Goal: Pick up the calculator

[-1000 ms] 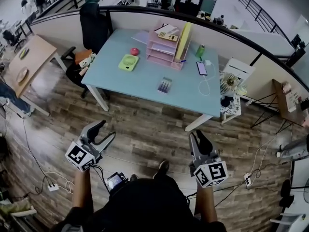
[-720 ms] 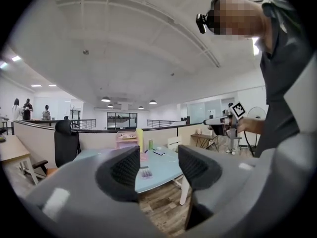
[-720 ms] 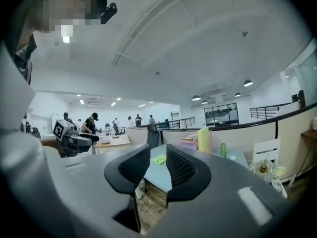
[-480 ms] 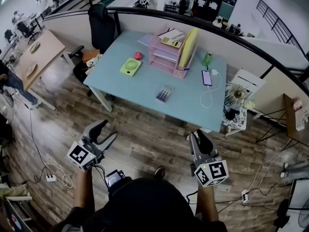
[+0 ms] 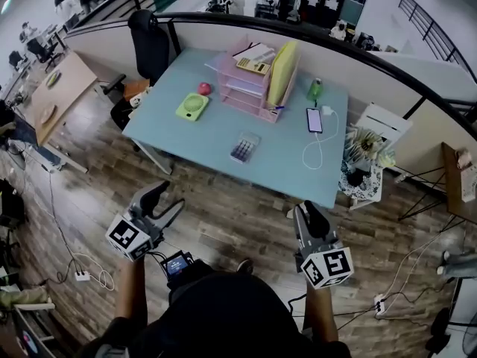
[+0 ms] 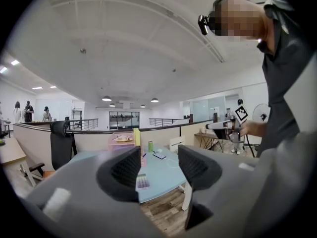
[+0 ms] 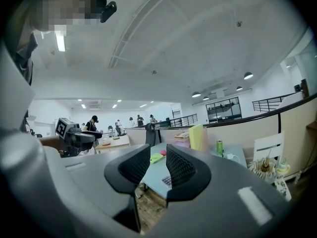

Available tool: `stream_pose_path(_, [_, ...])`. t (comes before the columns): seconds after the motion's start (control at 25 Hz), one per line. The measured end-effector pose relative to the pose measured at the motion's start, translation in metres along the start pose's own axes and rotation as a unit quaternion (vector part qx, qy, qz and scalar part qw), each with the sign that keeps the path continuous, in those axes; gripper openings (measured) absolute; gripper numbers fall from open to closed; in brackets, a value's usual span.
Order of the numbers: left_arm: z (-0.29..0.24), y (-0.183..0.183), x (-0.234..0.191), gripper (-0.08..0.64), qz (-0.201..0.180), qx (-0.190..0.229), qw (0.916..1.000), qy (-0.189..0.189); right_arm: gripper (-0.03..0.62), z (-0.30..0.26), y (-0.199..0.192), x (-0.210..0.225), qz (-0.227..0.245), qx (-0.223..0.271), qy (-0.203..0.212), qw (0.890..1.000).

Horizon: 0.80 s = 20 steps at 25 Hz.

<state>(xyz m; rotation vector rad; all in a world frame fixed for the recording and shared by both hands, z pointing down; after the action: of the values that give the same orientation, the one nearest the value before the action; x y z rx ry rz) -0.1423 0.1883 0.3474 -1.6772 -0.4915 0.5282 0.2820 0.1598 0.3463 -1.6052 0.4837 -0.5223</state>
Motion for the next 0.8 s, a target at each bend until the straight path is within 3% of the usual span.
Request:
stream_pose_path(0.32, [-0.044, 0.008, -0.013, 0.259, 0.005, -0.02, 0.999, -0.039, 0.098, -0.01, -0.007, 0.011, -0.013, -0.009, -0.028, 0.999])
stream_pose_path(0.8, [-0.115, 0.017, -0.118, 0.259, -0.009, 0.016, 0.992, -0.125, 0.098, -0.071, 0.015, -0.01, -0.002, -0.008, -0.11, 0.994])
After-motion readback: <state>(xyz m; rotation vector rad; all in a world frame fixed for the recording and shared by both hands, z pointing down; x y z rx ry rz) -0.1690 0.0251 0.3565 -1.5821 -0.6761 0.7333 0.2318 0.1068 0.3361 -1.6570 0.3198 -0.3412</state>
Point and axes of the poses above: the fingertips, and each gripper's own axes: z backward along the fingers, x to its right, y out of its top, the point moved 10 cm from there along z, backward along the fingers, and after that the axes turned 6 degrees about z, right-handed, at the moved point
